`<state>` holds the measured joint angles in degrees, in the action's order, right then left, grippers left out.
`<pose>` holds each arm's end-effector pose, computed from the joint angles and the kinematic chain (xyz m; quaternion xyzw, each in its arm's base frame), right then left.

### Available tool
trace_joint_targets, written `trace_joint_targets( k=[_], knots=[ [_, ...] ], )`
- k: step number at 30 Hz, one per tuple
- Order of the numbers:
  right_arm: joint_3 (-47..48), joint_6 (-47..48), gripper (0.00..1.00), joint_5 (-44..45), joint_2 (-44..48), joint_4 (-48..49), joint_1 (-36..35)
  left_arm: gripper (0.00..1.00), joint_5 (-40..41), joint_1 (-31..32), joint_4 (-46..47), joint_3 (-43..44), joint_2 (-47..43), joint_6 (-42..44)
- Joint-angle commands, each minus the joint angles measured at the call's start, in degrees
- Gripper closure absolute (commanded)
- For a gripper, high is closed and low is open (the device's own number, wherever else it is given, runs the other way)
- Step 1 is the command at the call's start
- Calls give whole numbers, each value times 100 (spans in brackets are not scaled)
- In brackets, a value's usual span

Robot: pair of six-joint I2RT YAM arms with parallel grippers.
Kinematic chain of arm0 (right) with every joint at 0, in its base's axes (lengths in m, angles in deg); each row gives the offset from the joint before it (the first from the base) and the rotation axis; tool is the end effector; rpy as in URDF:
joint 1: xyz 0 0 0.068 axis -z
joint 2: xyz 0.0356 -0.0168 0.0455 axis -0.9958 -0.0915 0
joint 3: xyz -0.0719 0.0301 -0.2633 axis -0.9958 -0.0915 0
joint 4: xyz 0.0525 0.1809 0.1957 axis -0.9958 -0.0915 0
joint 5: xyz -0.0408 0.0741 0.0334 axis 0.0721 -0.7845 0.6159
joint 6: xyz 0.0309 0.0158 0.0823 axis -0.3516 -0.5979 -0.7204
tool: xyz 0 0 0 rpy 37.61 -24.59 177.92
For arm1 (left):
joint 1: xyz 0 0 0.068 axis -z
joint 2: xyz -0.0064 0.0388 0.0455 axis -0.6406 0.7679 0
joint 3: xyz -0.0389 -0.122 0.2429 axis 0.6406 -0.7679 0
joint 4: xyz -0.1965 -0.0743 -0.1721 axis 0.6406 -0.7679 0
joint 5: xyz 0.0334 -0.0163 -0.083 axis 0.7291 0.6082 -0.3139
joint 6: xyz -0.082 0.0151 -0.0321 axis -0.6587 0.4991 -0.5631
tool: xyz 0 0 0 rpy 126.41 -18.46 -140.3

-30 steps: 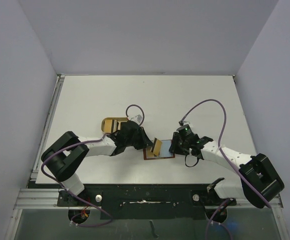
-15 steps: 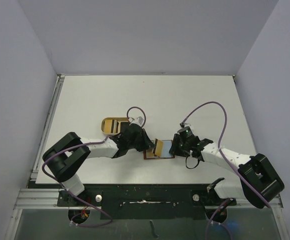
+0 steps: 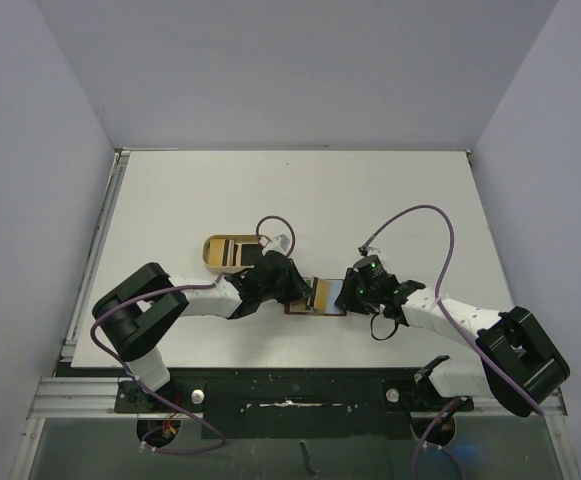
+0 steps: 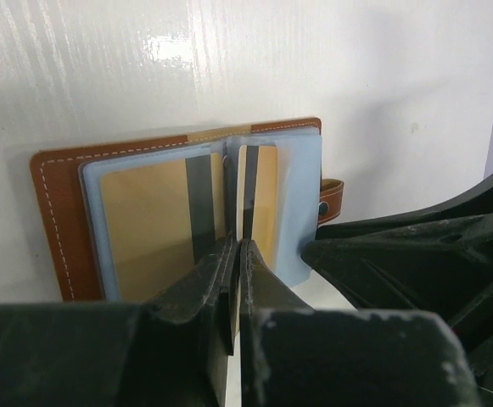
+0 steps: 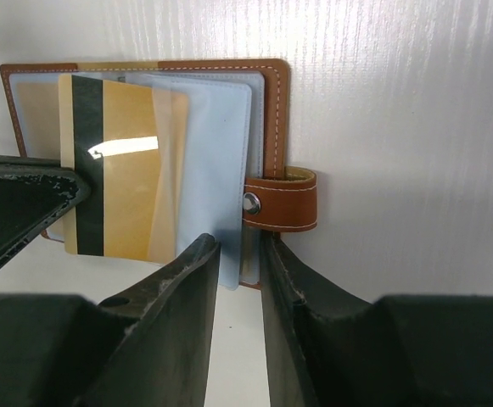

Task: Put the credit cards into the card holder
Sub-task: Insert the credit card into the card holder.

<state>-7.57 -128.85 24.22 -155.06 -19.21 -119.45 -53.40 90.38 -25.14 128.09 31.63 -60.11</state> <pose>0.2128 0.1468 0.1092 0.1138 0.9437 0.2037 0.2343 0.2363 -0.2865 0.1067 -0.0739 0.8918 -0.3656 0.2561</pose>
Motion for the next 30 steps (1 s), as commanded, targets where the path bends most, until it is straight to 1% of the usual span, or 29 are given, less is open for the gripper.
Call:
trace_joint_targets(
  k=[1,10,18,20,25,30],
  knots=[
    [-93,-136,73,-175,-32,252,-137,100,200,101,162,66,172,-32],
    [-32,-168,73,-170,-70,263,-190,99,113,213,192,218,339,9],
    [185,-20,75,63,208,-160,-180,74,414,219,-287,191,-180,274],
    [224,35,75,192,301,-254,-154,71,486,220,-351,189,-242,317],
    [281,193,74,195,318,-349,114,71,359,219,-246,192,-86,330],
    [284,299,74,225,326,-346,301,74,247,219,-180,278,115,359]
  ],
)
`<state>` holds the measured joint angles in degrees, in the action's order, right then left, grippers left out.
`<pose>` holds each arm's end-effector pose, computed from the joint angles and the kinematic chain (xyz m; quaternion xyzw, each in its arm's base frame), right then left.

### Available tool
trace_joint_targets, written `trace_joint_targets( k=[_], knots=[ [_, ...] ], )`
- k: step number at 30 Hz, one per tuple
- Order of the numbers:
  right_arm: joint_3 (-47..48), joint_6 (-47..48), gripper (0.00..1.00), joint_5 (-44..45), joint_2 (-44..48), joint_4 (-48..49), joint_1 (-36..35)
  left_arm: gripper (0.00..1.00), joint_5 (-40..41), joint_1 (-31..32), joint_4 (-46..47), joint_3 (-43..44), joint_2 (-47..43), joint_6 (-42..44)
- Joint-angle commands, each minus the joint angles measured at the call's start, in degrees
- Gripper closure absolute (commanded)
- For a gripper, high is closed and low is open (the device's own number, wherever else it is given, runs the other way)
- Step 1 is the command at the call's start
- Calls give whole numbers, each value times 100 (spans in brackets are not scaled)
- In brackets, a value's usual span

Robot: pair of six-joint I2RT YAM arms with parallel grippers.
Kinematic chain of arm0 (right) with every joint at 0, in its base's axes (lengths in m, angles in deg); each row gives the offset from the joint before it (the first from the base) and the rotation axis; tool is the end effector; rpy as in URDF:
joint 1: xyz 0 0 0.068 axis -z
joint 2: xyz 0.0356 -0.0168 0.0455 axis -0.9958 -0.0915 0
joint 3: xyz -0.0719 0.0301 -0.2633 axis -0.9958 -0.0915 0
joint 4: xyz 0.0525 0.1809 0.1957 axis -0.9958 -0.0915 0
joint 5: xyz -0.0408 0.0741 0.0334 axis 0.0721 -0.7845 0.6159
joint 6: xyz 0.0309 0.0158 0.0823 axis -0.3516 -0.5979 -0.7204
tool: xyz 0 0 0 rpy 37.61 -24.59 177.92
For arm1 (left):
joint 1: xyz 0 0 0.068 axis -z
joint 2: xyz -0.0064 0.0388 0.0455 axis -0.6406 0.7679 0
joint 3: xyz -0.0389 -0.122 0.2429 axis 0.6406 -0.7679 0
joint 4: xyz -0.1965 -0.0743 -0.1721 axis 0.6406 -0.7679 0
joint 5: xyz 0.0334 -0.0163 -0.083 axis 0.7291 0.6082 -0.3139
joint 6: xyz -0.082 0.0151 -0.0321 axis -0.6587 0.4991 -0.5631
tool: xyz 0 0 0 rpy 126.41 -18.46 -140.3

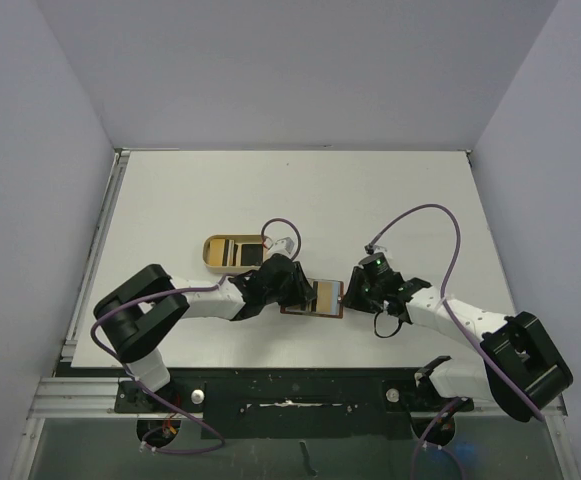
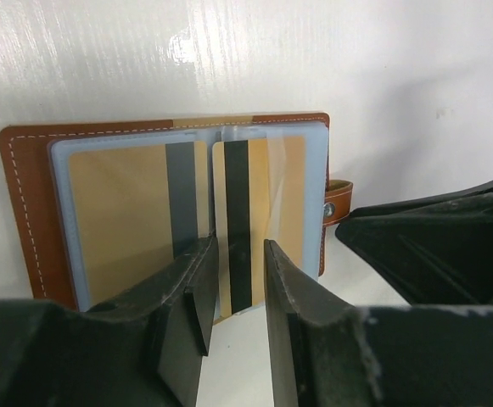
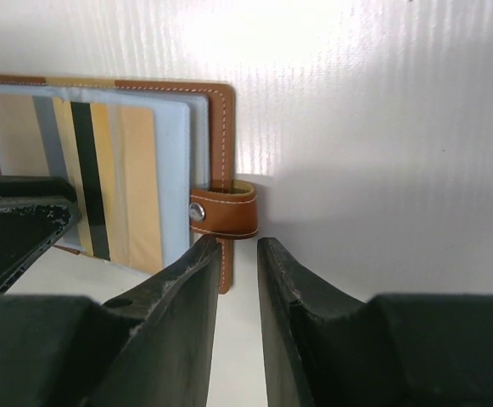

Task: Put the credit cards into the card holder
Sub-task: Insert the credit card into the card holder.

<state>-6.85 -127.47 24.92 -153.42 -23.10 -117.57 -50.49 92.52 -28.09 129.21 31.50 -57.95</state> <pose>0.2136 0.1361 0.1139 0.1202 0.9470 0.1843 0.2340 0.2289 -0.2930 0.1075 -0.0516 0.8996 -0.3414 0.2673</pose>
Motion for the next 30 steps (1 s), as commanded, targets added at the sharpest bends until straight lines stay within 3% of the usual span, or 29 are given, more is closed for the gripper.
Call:
trace_joint_targets(
  k=[1,10,22,30],
  knots=[
    [203,180,74,147,129,78,141,74,-83,5,117,200,173,155],
    [110,231,76,-19,-399,457,151,75,-540,37,534,366,466,230],
    [87,142,78,-50,-394,541,5,75,-753,198,1236,234,278,359],
    [184,179,78,18,-225,362,-23,72,-418,257,691,61,-109,350]
  ],
)
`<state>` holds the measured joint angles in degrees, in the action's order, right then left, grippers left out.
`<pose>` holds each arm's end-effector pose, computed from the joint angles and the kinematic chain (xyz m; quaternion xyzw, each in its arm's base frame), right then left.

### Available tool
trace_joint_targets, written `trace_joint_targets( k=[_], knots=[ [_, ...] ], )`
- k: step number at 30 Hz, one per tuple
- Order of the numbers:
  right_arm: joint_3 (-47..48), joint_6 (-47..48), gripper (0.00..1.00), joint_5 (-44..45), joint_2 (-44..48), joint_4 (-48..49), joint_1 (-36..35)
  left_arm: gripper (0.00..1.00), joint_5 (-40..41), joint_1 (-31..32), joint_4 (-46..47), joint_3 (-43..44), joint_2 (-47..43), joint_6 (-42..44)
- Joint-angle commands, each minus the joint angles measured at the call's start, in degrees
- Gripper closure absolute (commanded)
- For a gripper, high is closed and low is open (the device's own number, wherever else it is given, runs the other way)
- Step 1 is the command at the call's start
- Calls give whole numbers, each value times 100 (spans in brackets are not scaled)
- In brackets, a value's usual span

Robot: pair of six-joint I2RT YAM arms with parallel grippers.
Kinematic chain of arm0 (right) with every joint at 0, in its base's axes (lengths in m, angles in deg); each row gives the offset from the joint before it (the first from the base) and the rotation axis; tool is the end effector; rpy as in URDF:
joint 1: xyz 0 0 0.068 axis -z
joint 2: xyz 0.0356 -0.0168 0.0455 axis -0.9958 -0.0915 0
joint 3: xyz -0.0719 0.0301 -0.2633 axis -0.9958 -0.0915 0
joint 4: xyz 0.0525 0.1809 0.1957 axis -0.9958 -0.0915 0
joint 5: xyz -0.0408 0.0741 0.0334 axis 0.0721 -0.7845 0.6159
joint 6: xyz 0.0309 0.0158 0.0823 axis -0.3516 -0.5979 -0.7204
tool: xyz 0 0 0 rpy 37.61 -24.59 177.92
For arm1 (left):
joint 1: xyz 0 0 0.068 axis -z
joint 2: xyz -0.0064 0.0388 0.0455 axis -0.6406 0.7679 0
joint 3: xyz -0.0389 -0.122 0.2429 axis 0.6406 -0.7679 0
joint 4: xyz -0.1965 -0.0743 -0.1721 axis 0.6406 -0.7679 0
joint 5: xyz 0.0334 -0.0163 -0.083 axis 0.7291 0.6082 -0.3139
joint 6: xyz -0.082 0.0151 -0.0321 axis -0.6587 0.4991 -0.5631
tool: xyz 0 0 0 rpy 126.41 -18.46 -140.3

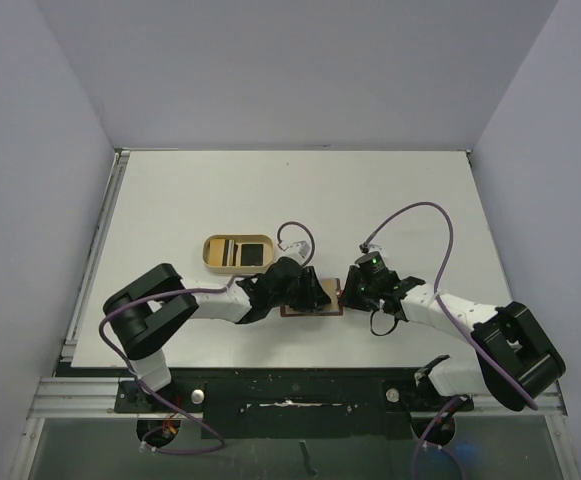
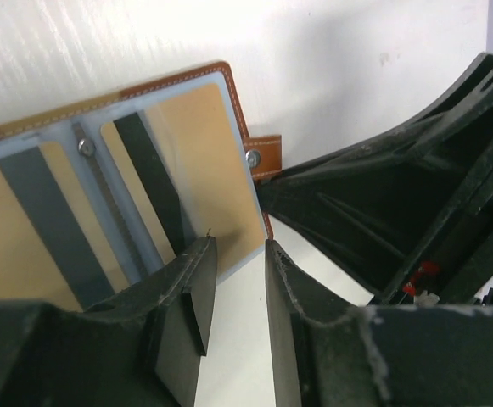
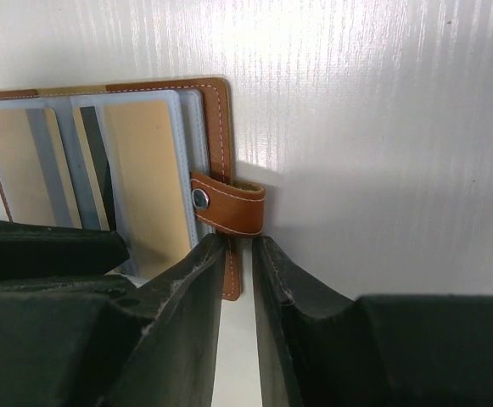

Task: Put the credit cards into the card holder
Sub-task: Insert the credit card into the card holder.

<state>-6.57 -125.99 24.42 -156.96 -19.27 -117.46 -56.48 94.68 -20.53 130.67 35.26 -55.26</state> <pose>0.2215 0.1414 0.1066 0.1074 0.9471 0.1873 0.2376 0.2215 -0.3212 0.1082 0.0102 0.8803 -0.4005 0.2542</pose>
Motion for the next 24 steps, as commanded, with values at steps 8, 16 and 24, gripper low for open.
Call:
trace_joint_targets(
  k=[8,16,24],
  knots=[
    [337,221,75,140,184,-137,-33,64,980,31,-1703,-240,-1398,590],
    [589,320,68,316,218,-216,74,54,1208,-128,-2020,-653,-1865,707],
    [1136,1550,62,244,-160,-222,159,63,838,-569,-1668,-1046,-1945,581]
  ],
)
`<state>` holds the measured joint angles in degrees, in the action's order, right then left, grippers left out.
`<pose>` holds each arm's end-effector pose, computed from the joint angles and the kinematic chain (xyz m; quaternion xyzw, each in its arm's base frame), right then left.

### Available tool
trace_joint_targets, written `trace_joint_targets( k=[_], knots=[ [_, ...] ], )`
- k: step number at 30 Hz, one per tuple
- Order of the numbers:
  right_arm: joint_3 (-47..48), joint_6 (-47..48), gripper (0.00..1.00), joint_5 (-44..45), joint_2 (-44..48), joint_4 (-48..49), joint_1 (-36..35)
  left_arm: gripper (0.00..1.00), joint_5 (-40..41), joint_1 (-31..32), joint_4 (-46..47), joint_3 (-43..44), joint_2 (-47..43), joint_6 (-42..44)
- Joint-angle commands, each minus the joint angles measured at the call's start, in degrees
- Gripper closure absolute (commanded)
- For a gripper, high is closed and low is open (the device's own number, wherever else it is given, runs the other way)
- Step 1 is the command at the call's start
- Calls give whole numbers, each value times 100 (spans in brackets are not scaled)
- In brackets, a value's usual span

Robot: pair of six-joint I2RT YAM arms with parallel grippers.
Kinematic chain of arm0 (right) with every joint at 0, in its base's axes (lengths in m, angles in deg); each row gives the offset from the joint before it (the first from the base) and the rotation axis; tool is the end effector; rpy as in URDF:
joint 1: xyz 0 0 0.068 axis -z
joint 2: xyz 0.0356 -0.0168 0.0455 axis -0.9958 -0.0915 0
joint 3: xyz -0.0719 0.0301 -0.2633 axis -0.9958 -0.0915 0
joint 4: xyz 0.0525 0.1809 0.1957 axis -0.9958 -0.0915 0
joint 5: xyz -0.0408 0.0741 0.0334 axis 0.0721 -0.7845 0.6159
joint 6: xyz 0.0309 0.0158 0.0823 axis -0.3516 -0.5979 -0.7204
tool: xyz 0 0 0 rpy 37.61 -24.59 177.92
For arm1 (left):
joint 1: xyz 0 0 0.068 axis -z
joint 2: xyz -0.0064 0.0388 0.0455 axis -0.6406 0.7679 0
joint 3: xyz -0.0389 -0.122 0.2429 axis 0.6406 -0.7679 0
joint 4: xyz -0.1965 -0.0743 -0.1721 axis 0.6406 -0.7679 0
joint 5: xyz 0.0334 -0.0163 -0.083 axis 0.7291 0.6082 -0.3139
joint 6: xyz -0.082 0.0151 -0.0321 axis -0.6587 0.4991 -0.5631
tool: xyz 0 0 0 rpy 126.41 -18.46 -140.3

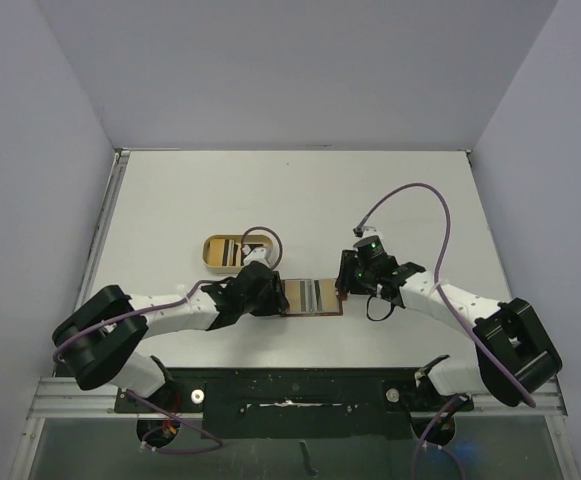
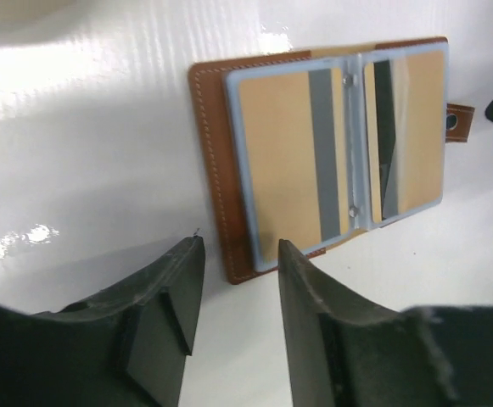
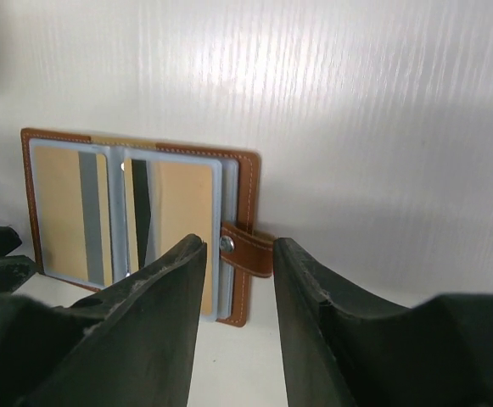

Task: Put the credit cards into the card holder
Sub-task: Insert the credit card into the card holder, then close the card holder at the center of the board.

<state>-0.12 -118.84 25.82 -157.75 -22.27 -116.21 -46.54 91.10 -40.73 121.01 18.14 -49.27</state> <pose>0.2441 0.1463 0.1345 0.0622 0.9437 0.1725 0.2753 0.2022 -0.2363 0.1124 -0.0053 0.9262 -0.2494 0.2828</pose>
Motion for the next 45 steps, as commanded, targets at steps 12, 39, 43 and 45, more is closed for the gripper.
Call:
trace_joint_targets(
  k=[12,39,43,45],
  knots=[
    [1320,4460,57,-1381,246,-711,279,64,-485,-449,447,-390,-1094,-60],
    [1128,6219,57,-1410,-1081,-1265,-229,63,-569,-973,150,-1037,-2577,-69],
    [1075,6327,59,-1353,-1102,-1226,-235,63,-575,-985,197,-1071,-2547,-103],
    [1062,6380,60,-1314,-1149,-1193,-233,63,-597,-987,247,-1092,-2523,-112]
  ],
)
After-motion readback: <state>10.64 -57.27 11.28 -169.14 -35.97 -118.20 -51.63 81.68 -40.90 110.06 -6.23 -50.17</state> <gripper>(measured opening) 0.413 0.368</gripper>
